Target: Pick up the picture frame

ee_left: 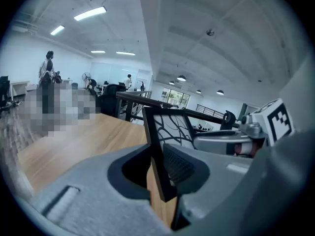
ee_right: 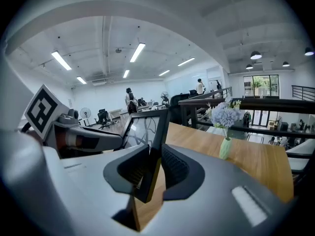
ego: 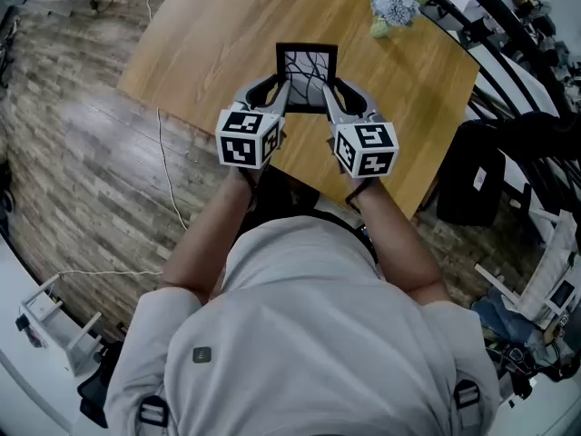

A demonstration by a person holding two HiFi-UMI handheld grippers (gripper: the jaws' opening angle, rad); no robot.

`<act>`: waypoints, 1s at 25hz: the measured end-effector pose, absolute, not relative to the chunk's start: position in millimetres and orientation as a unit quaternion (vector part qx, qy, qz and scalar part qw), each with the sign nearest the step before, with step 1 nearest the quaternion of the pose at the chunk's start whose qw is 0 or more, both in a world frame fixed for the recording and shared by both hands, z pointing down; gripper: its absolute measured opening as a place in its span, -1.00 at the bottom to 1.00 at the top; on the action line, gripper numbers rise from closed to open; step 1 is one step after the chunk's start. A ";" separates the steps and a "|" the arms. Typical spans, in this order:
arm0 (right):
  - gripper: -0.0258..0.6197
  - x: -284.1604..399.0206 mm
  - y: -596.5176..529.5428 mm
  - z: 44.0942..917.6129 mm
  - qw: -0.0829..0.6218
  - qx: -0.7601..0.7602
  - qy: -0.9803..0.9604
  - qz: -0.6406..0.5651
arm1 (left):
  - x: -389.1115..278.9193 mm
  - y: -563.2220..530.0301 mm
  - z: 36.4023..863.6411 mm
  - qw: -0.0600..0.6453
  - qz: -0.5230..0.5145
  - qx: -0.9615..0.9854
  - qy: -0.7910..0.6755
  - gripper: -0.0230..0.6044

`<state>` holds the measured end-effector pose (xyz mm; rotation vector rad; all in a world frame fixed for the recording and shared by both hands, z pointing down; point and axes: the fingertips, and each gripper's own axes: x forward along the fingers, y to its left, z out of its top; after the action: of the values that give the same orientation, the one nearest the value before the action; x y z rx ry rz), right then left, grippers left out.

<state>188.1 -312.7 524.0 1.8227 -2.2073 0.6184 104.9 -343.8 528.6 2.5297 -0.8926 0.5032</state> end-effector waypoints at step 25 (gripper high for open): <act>-0.64 162.1 -231.7 410.3 0.038 0.580 -0.804 0.125 | 74.0 -251.7 410.8 0.120 0.115 0.905 -0.393 -0.67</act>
<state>162.1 -231.7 410.3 1.7792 -2.4673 0.3845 74.0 -251.7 410.8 2.6436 -1.1476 0.3364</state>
